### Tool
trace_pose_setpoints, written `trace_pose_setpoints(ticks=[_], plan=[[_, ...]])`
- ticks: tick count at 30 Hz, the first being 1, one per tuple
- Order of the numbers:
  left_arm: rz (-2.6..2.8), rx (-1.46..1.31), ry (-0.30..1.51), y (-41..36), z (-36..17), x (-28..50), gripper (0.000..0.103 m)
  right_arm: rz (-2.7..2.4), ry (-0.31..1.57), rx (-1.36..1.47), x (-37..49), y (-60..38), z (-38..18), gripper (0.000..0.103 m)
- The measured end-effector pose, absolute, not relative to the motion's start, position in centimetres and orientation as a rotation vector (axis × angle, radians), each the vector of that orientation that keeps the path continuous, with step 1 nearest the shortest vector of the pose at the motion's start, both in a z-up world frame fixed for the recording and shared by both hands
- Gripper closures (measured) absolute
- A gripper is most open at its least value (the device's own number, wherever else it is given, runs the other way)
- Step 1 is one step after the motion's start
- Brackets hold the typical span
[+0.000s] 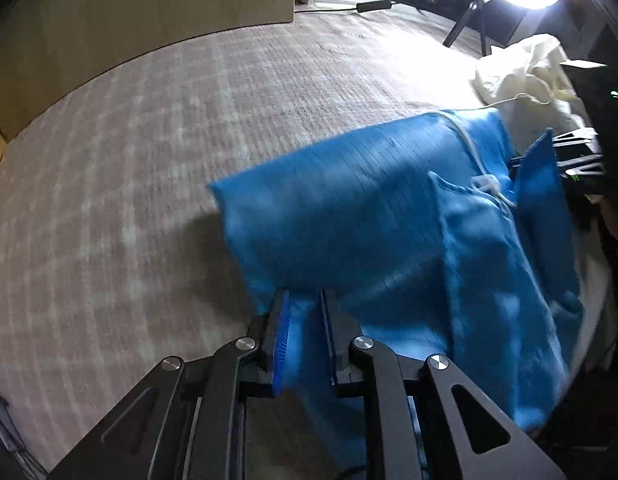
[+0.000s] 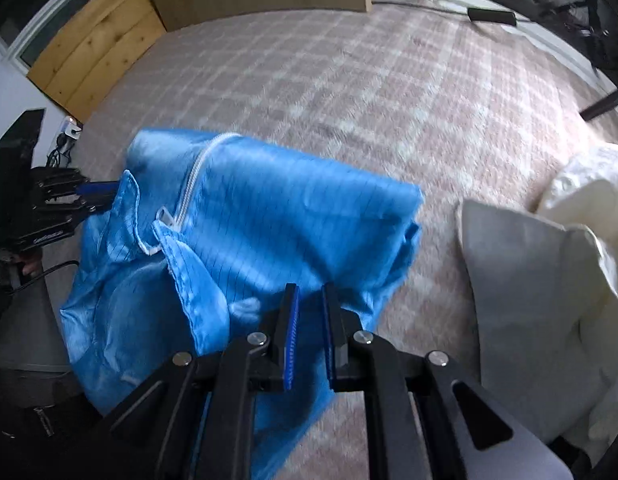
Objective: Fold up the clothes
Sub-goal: 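Grasp the folded jacket edge with both tools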
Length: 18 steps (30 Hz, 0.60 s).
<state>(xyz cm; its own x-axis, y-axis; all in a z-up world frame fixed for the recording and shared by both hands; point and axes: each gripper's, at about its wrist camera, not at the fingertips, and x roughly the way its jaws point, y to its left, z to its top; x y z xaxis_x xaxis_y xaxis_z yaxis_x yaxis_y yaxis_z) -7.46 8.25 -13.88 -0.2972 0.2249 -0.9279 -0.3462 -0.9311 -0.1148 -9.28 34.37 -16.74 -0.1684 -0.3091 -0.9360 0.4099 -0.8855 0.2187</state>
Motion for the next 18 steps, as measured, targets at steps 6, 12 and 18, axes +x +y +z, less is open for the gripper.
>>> trace_pose_setpoints(ticks=[6,12,18], plan=[[2.388,-1.464,0.096,7.7,-8.8,-7.0,0.088,-2.138,0.026,1.613,-8.6,35.1,-15.2,0.09],[2.242,-1.601,0.183,11.4,-15.1,-7.2,0.087,-2.131,0.007,1.676,-7.3,35.6,-16.7,0.085],[2.29,-1.642,0.05,9.7,-12.3,-5.9,0.084,-2.164,0.015,1.76,-5.0,37.0,-17.0,0.074]])
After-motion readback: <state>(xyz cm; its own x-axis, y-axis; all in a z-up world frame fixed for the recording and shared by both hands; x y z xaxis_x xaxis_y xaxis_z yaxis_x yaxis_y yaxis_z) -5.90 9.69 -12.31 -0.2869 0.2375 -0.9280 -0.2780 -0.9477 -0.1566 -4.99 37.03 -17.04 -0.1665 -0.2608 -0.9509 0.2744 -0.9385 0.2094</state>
